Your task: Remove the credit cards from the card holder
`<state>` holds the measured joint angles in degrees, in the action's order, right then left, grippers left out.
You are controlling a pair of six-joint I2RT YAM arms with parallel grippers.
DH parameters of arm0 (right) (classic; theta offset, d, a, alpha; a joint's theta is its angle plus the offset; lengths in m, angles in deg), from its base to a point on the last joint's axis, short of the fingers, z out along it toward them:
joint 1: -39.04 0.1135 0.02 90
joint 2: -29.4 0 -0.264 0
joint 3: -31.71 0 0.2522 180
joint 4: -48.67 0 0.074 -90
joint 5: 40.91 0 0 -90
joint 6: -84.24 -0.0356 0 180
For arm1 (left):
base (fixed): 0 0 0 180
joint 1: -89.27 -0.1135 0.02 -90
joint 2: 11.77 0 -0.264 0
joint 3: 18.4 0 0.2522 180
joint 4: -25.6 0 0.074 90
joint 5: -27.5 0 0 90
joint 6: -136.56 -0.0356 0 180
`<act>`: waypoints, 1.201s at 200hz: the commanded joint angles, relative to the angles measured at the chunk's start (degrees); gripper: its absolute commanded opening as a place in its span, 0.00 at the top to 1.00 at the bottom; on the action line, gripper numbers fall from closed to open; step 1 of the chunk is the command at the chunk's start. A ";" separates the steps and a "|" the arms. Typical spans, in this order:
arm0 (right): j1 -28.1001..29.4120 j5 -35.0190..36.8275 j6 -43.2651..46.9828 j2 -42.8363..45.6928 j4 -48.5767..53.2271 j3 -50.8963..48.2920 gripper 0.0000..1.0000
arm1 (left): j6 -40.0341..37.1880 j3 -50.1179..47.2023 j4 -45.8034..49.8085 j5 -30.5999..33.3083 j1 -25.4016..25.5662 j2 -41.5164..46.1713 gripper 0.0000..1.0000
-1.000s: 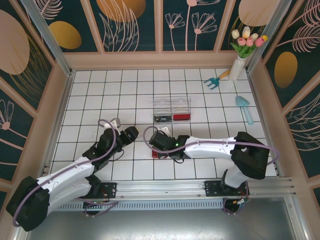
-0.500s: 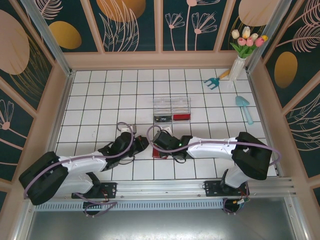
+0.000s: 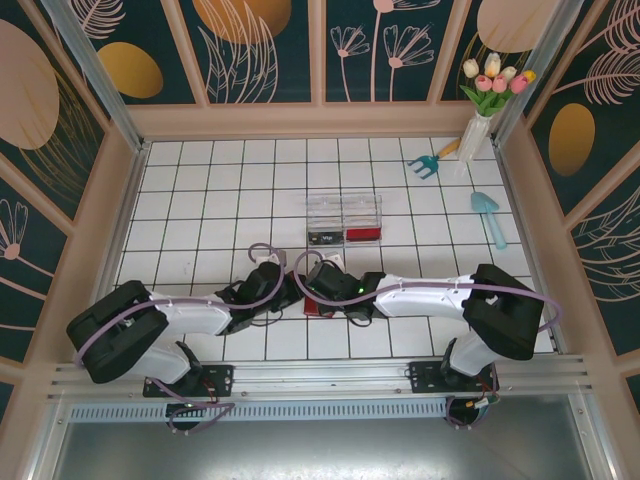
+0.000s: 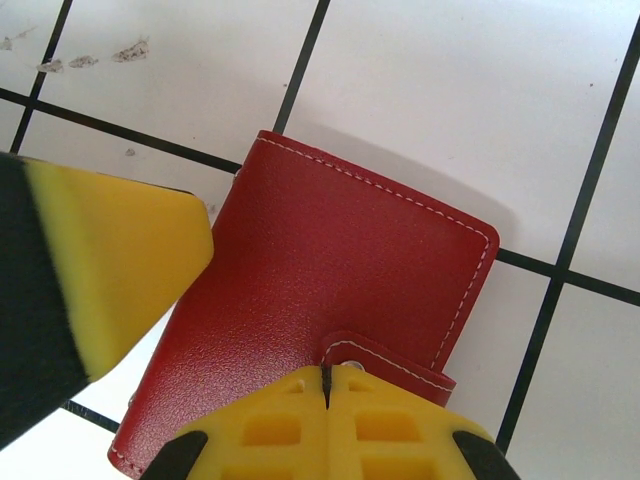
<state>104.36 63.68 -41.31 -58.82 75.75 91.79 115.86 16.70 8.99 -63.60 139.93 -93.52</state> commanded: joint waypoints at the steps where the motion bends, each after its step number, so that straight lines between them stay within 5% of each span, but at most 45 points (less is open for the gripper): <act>1: -0.44 -0.44 -0.99 -0.38 -1.70 -0.37 1.00 | 2.61 0.72 -2.33 -0.77 0.37 -1.92 1.00; 153: -0.61 -0.44 -1.76 -0.62 -2.62 -1.33 1.00 | 8.42 -0.48 -1.72 -1.00 0.49 -7.98 1.00; 240: -1.62 3.15 -3.97 9.92 1.47 -5.23 1.00 | 12.49 -2.44 2.40 2.53 0.45 -8.95 1.00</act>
<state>103.93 63.59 -43.45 -54.17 73.80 88.62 126.61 16.88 2.48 -65.20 140.52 -102.03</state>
